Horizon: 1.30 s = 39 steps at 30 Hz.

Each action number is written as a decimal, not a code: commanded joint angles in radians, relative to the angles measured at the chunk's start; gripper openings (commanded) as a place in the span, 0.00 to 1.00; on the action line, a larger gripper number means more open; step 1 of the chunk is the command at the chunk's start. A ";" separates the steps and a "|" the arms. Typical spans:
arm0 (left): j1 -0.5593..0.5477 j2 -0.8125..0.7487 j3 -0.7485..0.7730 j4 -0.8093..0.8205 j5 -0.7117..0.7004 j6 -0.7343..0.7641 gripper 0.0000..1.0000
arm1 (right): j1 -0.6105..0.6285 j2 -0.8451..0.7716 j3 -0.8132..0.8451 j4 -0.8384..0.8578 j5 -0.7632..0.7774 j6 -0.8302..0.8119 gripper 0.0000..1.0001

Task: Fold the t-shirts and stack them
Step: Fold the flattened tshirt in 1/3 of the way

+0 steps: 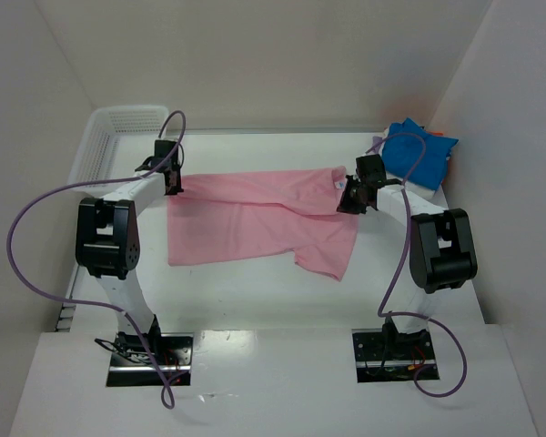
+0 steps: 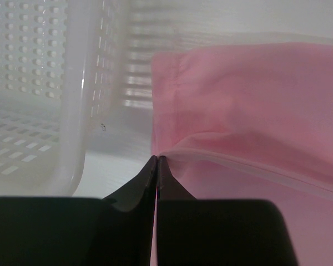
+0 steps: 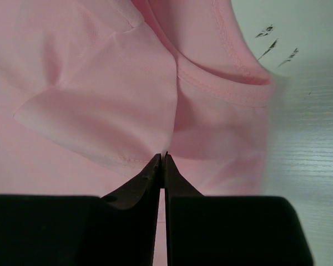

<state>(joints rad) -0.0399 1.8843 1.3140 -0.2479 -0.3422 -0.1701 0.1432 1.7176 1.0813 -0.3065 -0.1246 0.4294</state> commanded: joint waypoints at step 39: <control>-0.014 0.009 -0.027 0.002 0.026 -0.019 0.00 | -0.016 0.359 0.417 0.041 -0.017 -0.047 0.21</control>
<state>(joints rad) -0.0494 1.8915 1.2949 -0.2615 -0.3267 -0.1879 0.1345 2.0532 1.4933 -0.3111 -0.1361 0.3882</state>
